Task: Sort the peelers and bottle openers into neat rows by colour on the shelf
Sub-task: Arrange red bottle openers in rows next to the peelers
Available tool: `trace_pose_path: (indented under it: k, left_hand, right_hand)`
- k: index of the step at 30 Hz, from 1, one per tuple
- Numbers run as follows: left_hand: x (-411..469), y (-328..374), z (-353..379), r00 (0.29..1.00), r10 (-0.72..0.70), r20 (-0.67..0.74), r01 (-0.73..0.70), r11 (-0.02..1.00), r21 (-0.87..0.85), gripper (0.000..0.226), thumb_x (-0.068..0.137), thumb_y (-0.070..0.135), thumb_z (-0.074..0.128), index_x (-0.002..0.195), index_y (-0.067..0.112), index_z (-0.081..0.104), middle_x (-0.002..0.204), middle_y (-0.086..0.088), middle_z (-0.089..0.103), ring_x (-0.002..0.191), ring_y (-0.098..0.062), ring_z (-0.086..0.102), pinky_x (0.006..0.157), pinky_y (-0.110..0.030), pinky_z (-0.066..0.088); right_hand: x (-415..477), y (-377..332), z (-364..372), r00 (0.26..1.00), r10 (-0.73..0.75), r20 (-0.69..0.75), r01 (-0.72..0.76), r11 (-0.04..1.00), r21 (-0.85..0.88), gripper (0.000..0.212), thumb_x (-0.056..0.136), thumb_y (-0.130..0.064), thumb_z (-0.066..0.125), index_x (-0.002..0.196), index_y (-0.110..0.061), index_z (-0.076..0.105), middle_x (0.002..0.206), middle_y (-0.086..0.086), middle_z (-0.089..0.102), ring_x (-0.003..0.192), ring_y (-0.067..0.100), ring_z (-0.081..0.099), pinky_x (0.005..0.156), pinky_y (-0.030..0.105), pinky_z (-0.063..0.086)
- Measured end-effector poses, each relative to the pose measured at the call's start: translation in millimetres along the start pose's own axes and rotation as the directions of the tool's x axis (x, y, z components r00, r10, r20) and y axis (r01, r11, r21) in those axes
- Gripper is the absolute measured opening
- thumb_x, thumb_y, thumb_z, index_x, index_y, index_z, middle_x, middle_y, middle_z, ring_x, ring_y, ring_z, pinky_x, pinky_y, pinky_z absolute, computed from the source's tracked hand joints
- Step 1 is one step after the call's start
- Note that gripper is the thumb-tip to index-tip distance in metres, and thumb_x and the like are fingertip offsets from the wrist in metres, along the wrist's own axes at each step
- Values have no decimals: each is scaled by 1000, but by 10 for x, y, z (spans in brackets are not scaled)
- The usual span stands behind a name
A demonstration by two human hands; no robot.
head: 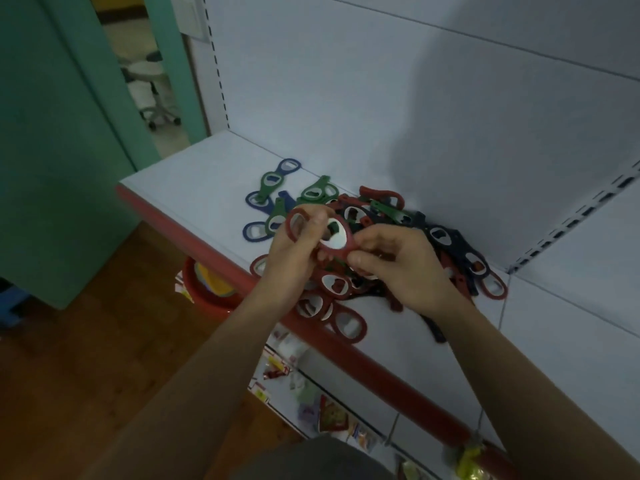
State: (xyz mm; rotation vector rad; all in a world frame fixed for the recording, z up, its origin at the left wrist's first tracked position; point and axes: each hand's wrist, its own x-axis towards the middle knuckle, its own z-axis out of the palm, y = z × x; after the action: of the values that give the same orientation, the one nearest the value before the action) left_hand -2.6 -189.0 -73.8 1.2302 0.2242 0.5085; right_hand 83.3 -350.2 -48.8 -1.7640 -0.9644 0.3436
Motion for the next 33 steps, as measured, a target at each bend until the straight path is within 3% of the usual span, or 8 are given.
trace_pose_path:
  k: [3,6,11,17,21,24,29,33]
  left_hand:
    - [-10,33,53,999,3,-49,1,995,97,10,90,35,69,82,31,74,80,3,68,81,-17,64,76,-38,50]
    - [29,55,-67,982,25,-186,-10,997,77,17,94,27,59,82,24,70,79,-2,62,81,-23,57,80,-42,44]
    - [-44,93,-411,972,17,-234,-9,999,34,19,109,8,40,115,4,58,69,-4,47,52,-19,35,54,-31,33]
    - [-132,40,-508,964,-26,-265,40,998,49,16,107,5,45,111,3,60,77,-20,18,65,-34,13,59,-43,17]
    - [-117,-9,-483,969,-5,-246,34,993,114,16,106,0,45,110,2,60,76,-23,18,65,-37,13,59,-44,19]
    - [-88,-19,-482,973,-21,-232,51,991,124,15,106,1,45,114,-3,57,72,-25,19,67,-39,13,61,-47,18]
    - [-98,-14,-495,979,-13,-202,41,990,138,15,107,6,48,115,-4,55,72,-23,21,67,-38,16,62,-47,19]
    - [-120,17,-434,999,20,-46,-8,967,254,23,100,26,65,113,8,62,74,-20,47,65,-39,41,62,-42,42]
  right_hand:
    - [150,-80,295,999,13,-46,-6,990,143,10,87,-3,76,96,-2,73,84,5,76,78,19,74,75,30,59]
    - [178,-2,375,997,-1,-84,-11,990,-144,12,90,-27,76,96,-17,73,86,-8,73,81,8,69,75,33,57]
    - [64,187,347,906,64,418,216,780,-587,61,75,-63,75,129,-37,63,113,-11,47,110,13,43,92,34,45]
    - [114,274,354,948,-50,313,240,759,-605,22,99,-37,61,109,-21,72,107,-6,48,99,9,44,85,42,51]
    - [69,260,346,928,21,373,209,799,-564,50,95,-63,51,128,-28,66,114,-9,44,111,11,44,95,34,43]
    - [22,287,367,921,38,388,219,775,-593,55,81,-70,61,121,-32,66,118,-11,41,113,11,41,96,36,42]
    - [44,283,379,997,6,80,22,938,-347,18,86,-29,81,82,-21,65,87,-10,56,79,7,54,72,26,44]
    - [103,165,357,988,85,-131,-64,985,159,8,86,-10,80,94,-11,78,85,1,77,81,21,74,78,36,60]
